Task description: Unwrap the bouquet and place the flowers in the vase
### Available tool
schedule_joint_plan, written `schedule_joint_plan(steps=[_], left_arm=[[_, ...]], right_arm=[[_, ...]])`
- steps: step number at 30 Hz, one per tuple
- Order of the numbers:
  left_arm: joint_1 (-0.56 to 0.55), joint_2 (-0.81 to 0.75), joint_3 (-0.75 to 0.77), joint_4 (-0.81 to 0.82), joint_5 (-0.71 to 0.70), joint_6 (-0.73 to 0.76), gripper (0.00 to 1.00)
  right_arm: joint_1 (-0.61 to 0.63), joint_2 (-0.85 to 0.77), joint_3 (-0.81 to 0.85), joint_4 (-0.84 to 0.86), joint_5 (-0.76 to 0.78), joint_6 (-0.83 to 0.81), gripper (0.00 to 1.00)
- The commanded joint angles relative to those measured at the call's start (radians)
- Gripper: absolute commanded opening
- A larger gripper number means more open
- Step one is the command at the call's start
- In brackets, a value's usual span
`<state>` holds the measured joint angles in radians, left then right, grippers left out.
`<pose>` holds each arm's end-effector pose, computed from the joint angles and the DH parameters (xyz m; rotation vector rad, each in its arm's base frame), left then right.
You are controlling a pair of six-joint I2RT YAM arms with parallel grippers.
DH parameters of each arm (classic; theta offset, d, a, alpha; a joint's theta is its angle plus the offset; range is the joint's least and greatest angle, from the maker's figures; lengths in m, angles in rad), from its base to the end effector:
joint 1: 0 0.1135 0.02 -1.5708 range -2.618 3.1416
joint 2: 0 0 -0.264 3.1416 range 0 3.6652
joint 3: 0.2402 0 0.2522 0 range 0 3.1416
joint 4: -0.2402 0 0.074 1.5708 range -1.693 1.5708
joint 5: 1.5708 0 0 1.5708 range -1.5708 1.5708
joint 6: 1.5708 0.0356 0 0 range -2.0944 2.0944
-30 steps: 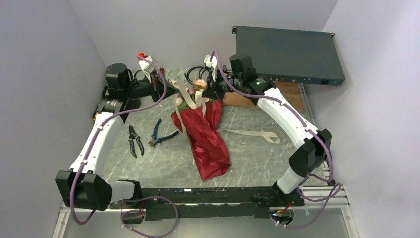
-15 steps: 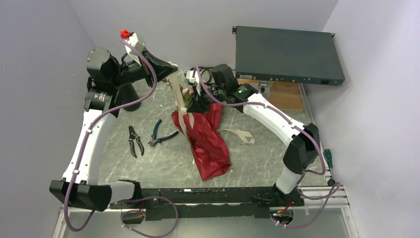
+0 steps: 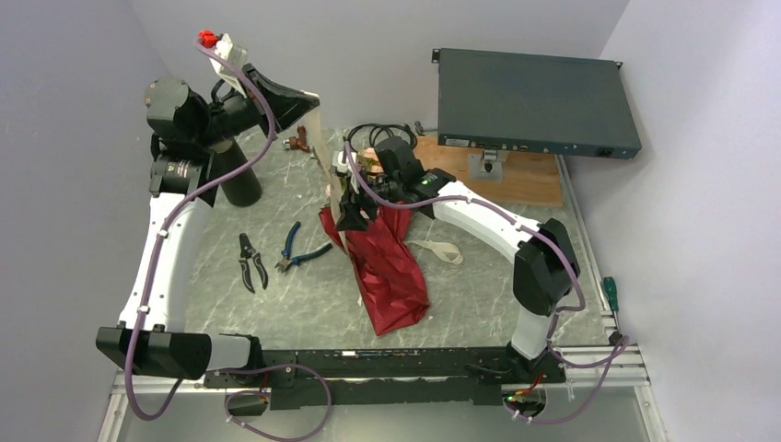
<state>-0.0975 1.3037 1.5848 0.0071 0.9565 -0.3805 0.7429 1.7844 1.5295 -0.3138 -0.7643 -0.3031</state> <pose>0.2556 -0.0542 0.5206 0.6657 1.3254 -0.9999 0.2869 0.2969 0.3141 -1.4454 1.5841 1.0716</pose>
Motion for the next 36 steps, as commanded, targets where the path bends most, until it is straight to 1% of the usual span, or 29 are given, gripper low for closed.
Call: schedule_joint_plan(steps=[1,2,3,5,6,7,12,14,16,18,19,25,27,32,36], left_arm=[[0.021,-0.001,0.070,0.065,-0.029,-0.056,0.00],[0.028,0.001,0.075,0.067,-0.032,-0.064,0.00],[0.034,0.002,0.080,0.063,-0.037,-0.067,0.00],[0.047,0.002,0.081,0.048,-0.043,-0.067,0.00],[0.051,0.001,0.076,0.028,-0.048,-0.054,0.00],[0.056,-0.003,0.066,0.004,-0.056,-0.041,0.00],[0.086,-0.041,-0.052,-0.111,-0.097,0.037,0.00],[0.087,-0.042,-0.073,-0.230,-0.156,0.093,0.00],[0.095,-0.038,-0.093,-0.314,-0.191,0.142,0.00],[0.096,-0.049,-0.134,-0.346,-0.188,0.183,0.00],[0.119,-0.065,-0.163,-0.352,-0.183,0.196,0.00],[0.149,-0.164,-0.323,-0.403,-0.119,0.282,0.00],[0.157,-0.190,-0.349,-0.438,-0.088,0.319,0.00],[0.162,-0.239,-0.397,-0.502,0.069,0.417,0.00],[0.161,-0.259,-0.465,-0.490,0.107,0.451,0.00]], right_arm=[[0.009,0.024,-0.026,0.110,0.003,0.001,0.53],[0.009,0.031,-0.028,0.115,0.005,0.003,0.49],[0.008,0.036,-0.027,0.117,0.006,0.005,0.42],[0.009,0.038,-0.022,0.116,0.005,0.008,0.17],[0.009,0.026,-0.022,0.124,0.005,0.015,0.02],[0.009,0.015,-0.020,0.133,0.006,0.027,0.00],[0.009,-0.043,0.019,0.157,0.002,0.077,0.00],[0.008,-0.056,0.049,0.153,-0.002,0.095,0.00],[0.008,-0.070,0.082,0.159,0.000,0.111,0.00],[0.007,-0.078,0.115,0.158,0.007,0.121,0.00],[0.007,-0.079,0.132,0.157,0.009,0.124,0.00],[-0.008,-0.067,0.269,0.160,0.036,0.163,0.00],[-0.013,-0.053,0.322,0.156,0.041,0.181,0.00],[-0.026,-0.026,0.422,0.162,0.053,0.211,0.00],[-0.031,0.007,0.516,0.169,0.052,0.242,0.00]])
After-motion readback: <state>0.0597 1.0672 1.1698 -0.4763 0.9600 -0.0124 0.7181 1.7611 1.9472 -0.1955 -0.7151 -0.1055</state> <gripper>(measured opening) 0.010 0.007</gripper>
